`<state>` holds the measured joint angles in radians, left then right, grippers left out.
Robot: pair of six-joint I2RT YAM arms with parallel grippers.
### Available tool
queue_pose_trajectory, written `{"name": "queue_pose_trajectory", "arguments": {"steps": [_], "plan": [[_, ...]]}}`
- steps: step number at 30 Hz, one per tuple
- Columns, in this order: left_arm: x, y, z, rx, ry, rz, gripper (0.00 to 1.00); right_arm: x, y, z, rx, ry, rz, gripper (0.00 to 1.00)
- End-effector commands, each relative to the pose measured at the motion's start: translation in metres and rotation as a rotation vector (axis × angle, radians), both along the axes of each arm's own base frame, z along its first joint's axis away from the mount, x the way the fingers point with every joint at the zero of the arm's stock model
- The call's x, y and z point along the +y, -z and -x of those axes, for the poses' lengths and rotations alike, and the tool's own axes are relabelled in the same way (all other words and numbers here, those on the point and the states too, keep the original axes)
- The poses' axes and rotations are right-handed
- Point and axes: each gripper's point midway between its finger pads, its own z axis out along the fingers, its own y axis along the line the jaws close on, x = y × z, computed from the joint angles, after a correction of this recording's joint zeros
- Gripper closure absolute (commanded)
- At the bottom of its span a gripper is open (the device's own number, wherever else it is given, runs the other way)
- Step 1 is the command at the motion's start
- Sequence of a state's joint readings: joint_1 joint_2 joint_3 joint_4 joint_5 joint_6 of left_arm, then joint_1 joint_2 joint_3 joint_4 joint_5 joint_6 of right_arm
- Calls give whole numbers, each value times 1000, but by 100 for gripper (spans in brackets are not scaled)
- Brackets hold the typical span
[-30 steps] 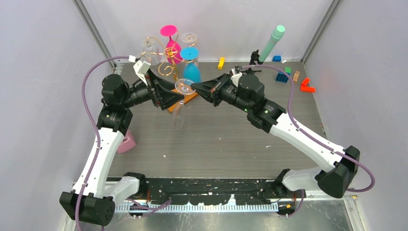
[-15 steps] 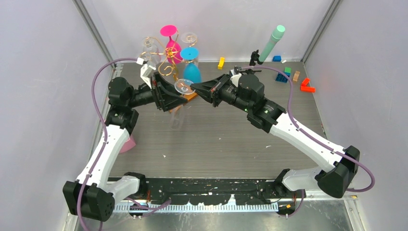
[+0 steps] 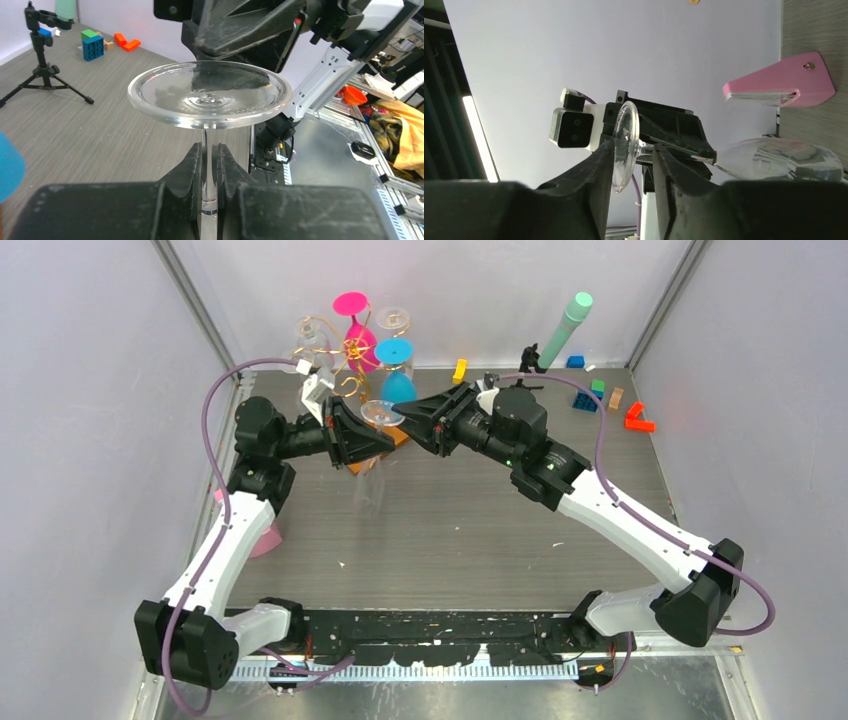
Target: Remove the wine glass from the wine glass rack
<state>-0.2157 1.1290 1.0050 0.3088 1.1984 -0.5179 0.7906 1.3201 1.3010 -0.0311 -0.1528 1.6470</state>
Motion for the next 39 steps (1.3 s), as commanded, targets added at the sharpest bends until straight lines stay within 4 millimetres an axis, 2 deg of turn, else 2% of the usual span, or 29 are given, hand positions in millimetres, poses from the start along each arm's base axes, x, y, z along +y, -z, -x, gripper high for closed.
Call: {"name": "queue_pose_trajectory", "arguments": {"steps": [1,3,5,6,7,8,9,10,13,15,19,20,24,25,26,27,29,34,39], "plan": [[5,-16,-12,-52,-139,23,100,-5,-26,4,-113,24,-34,41],[11,-18,-25,-35,-247,33,100,-12,-17,2,-145,63,-1,26],[19,-22,-37,-10,-353,56,100,-24,-19,9,-244,81,22,20],[22,-25,-42,4,-397,70,100,-25,-8,11,-296,78,68,19],[27,-29,-46,18,-441,84,100,-30,-11,17,-330,73,78,18],[31,-34,-49,32,-483,105,100,-31,2,21,-368,55,135,18],[36,-42,-51,46,-525,133,100,-35,3,26,-393,45,151,18],[40,-50,-52,63,-559,165,100,-35,18,30,-406,22,200,18],[54,-79,-50,114,-648,281,100,-38,44,43,-413,-13,240,18],[65,-96,-48,176,-711,377,100,-35,42,54,-454,-20,188,18],[91,-109,-52,333,-842,552,100,-19,36,81,-517,-48,133,18],[95,-108,-53,368,-858,585,100,-10,34,93,-536,-74,122,18],[105,-104,-55,503,-889,708,100,9,15,110,-639,-47,83,18],[106,-102,-55,529,-888,734,100,9,7,108,-664,-10,78,18],[107,-101,-55,552,-886,755,100,16,8,112,-668,-12,81,23],[108,-98,-55,573,-888,770,100,16,-1,109,-682,19,73,35],[110,-94,-54,599,-889,791,100,21,-5,105,-680,48,85,42],[114,-88,-48,630,-894,813,100,23,-12,95,-666,143,84,44],[114,-83,-49,647,-906,811,100,18,-10,88,-662,185,135,39]]}}
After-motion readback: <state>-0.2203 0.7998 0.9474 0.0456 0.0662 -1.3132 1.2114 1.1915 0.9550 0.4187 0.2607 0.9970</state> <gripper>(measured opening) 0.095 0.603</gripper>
